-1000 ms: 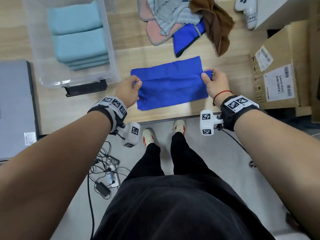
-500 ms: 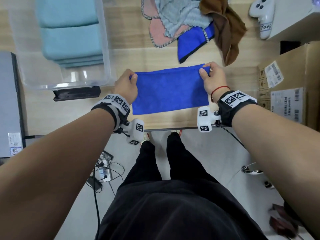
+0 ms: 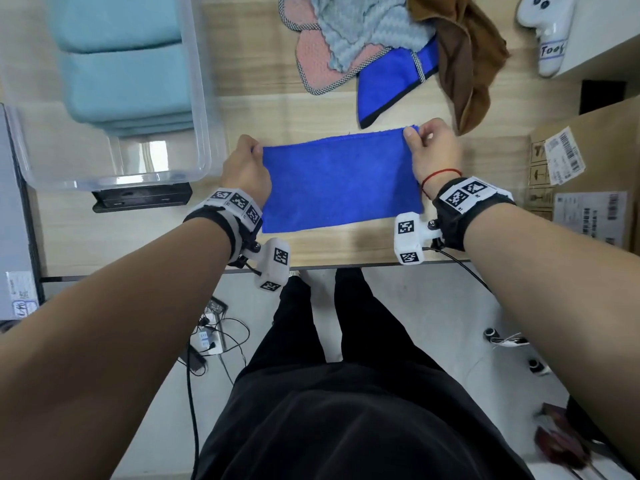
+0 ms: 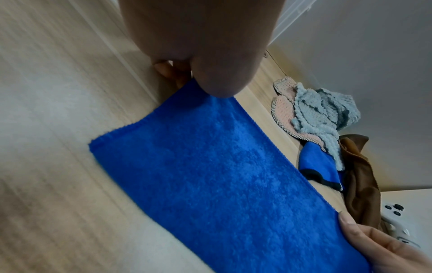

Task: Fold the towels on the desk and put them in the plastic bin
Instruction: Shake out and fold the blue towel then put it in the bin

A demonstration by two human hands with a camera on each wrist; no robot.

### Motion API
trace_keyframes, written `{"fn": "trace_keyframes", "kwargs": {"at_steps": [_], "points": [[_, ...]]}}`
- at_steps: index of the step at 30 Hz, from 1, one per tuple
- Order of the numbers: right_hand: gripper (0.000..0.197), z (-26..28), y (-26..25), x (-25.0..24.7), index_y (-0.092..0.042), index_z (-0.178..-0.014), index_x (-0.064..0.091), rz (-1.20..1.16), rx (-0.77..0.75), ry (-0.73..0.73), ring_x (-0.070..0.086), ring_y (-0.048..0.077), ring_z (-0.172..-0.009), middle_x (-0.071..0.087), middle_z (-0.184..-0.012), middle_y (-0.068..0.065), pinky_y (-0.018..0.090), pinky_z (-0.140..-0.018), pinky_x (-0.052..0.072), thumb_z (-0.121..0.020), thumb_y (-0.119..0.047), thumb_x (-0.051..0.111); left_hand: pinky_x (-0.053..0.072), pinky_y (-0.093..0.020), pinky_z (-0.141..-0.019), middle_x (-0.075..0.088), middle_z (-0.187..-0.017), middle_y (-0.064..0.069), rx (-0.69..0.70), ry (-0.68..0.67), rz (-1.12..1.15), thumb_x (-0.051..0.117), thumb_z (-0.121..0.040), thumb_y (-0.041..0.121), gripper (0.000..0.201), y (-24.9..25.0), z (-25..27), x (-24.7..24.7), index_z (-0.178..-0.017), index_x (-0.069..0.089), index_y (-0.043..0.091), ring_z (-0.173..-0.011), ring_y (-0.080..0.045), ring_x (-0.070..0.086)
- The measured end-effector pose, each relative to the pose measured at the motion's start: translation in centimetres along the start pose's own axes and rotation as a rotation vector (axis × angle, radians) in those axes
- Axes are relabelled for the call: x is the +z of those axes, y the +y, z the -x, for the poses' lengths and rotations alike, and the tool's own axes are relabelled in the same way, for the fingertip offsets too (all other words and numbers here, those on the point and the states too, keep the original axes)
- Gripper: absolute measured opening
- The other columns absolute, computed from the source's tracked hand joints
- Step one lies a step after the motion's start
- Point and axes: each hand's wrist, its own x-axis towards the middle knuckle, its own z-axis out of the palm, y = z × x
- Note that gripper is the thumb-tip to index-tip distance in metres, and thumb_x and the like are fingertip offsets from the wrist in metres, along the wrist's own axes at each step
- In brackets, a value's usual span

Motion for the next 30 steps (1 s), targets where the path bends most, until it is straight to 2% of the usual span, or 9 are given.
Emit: {"fn": "trace_keyframes", "kwargs": {"at_steps": [5, 8, 10, 13, 15, 18, 22, 25, 30], "points": [[0.028, 0.2, -0.6, -0.8, -0.019, -0.089, 0.05, 0.03, 0.028, 0.063, 0.054, 0.019, -0.073, 0.057, -0.075, -0.003, 0.028, -0.065, 0.04, -0.094, -0.047, 0.053, 0.04, -0.033, -0.072, 0.047, -0.102, -0.002, 0.008, 0.069, 0.052, 0.035, -0.102, 0.024, 0.015, 0.3, 0.0, 0.4, -0.106, 0.045, 0.013, -0.08, -0.02, 0.047], [0.027, 0.8, -1.2, -1.7, -0.019, -0.089, 0.049, -0.026, 0.032, 0.095, 0.052, 0.016, -0.072, 0.051, -0.069, -0.009, 0.025, -0.064, 0.036, -0.094, -0.045, 0.055, 0.044, -0.038, -0.087, 0.042, -0.119, -0.007, 0.046, 0.113, -0.09, 0.046, -0.097, 0.031, 0.032, 1.4, 1.1, 1.1, -0.123, 0.044, 0.012, -0.1, -0.025, 0.049], [0.028, 1.2, -1.0, -1.8, -0.02, -0.09, 0.049, -0.023, 0.009, 0.081, 0.055, 0.016, -0.075, 0.059, -0.077, -0.005, 0.027, -0.068, 0.041, -0.09, -0.046, 0.059, 0.04, -0.042, -0.093, 0.04, -0.133, -0.009, 0.092, 0.177, -0.324, 0.057, -0.089, 0.031, 0.048, 2.0, 2.3, 2.1, -0.132, 0.041, 0.015, -0.119, -0.028, 0.042], [0.047, 2.4, -0.3, -1.1, -0.018, -0.102, 0.052, 0.065, -0.006, -0.019, 0.057, 0.019, -0.088, 0.061, -0.103, 0.002, 0.031, -0.078, 0.046, -0.079, -0.055, 0.069, 0.038, -0.044, -0.097, 0.038, -0.141, -0.009, 0.255, 0.259, -0.522, 0.071, -0.073, 0.026, 0.065, 3.3, 3.8, 2.9, -0.132, 0.042, 0.017, -0.127, -0.031, 0.039], [0.062, 3.5, 0.1, -0.4, -0.015, -0.113, 0.051, 0.15, 0.0, -0.065, 0.055, 0.02, -0.097, 0.054, -0.116, 0.004, 0.032, -0.085, 0.045, -0.073, -0.057, 0.074, 0.037, -0.044, -0.096, 0.037, -0.14, -0.009, 0.417, 0.124, -0.566, 0.071, -0.078, 0.03, 0.062, 3.9, 4.3, 3.5, -0.132, 0.043, 0.018, -0.125, -0.031, 0.038], [0.066, 4.3, 0.1, 0.2, -0.012, -0.116, 0.052, 0.192, 0.045, -0.1, 0.055, 0.022, -0.102, 0.053, -0.118, 0.006, 0.033, -0.089, 0.047, -0.071, -0.05, 0.081, 0.042, -0.042, -0.092, 0.034, -0.142, -0.006, 0.582, -0.093, -0.632, 0.069, -0.084, 0.039, 0.062, 4.3, 4.9, 4.5, -0.137, 0.041, 0.024, -0.125, -0.027, 0.037], [0.044, 4.1, -0.1, 0.3, -0.016, -0.07, 0.051, 0.213, 0.145, -0.181, 0.057, 0.022, -0.074, 0.058, -0.076, 0.002, 0.031, -0.06, 0.041, -0.071, -0.051, 0.079, 0.042, -0.044, -0.097, 0.025, -0.149, -0.006, 0.612, -0.157, -0.722, 0.068, -0.083, 0.048, 0.074, 3.7, 5.2, 5.4, -0.144, 0.031, 0.03, -0.132, -0.028, 0.031], [0.042, 4.3, -0.1, -0.3, -0.018, -0.059, 0.041, 0.076, 0.157, -0.199, 0.049, 0.024, -0.065, 0.045, -0.06, 0.0, 0.029, -0.052, 0.035, -0.074, -0.04, 0.074, 0.041, -0.044, -0.099, 0.024, -0.151, -0.007, 0.614, -0.156, -0.736, 0.07, -0.078, 0.054, 0.083, 3.5, 5.4, 5.5, -0.145, 0.029, 0.031, -0.133, -0.029, 0.029], [0.035, 4.6, 1.4, -0.9, -0.023, -0.07, 0.049, -0.154, 0.176, -0.269, 0.066, 0.029, -0.078, 0.066, -0.075, 0.005, 0.042, -0.074, 0.056, -0.07, -0.053, 0.067, 0.032, -0.045, -0.109, 0.016, -0.157, -0.007, 0.646, -0.184, -0.768, 0.068, -0.079, 0.056, 0.089, 3.9, 6.0, 6.5, -0.15, 0.02, 0.033, -0.139, -0.031, 0.021]]}}
